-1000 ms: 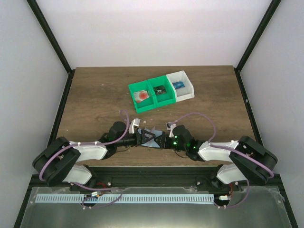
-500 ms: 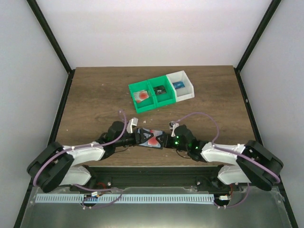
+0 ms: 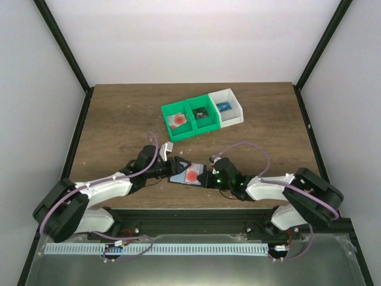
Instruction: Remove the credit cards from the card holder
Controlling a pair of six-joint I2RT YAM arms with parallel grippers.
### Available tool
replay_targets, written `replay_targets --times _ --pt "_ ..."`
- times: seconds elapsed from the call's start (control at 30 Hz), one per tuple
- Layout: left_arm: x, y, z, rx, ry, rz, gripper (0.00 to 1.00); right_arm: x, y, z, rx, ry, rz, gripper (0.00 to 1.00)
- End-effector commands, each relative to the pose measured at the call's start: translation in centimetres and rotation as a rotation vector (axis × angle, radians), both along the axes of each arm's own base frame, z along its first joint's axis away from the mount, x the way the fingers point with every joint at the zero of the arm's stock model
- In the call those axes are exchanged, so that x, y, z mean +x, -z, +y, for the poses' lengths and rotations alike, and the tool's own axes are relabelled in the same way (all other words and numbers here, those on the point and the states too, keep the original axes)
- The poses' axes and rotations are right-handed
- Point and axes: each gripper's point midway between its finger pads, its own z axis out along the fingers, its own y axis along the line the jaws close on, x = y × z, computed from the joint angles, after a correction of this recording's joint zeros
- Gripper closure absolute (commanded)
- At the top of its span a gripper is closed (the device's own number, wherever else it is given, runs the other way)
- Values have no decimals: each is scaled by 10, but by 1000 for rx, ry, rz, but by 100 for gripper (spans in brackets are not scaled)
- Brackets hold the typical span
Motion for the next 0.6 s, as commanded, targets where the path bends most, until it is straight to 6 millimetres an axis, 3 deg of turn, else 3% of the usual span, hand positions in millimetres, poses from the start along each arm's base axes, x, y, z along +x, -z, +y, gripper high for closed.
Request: replay_targets --times 0.0,0.2,0.57 --pt "3 25 10 20 -21 67 46 9 -4 11 10 -17 -20 88" --pt "4 55 13 54 15 121 62 6 15 8 -40 -19 15 92" --pt "6 78 12 108 41 115 63 5 26 3 -65 -8 36 95"
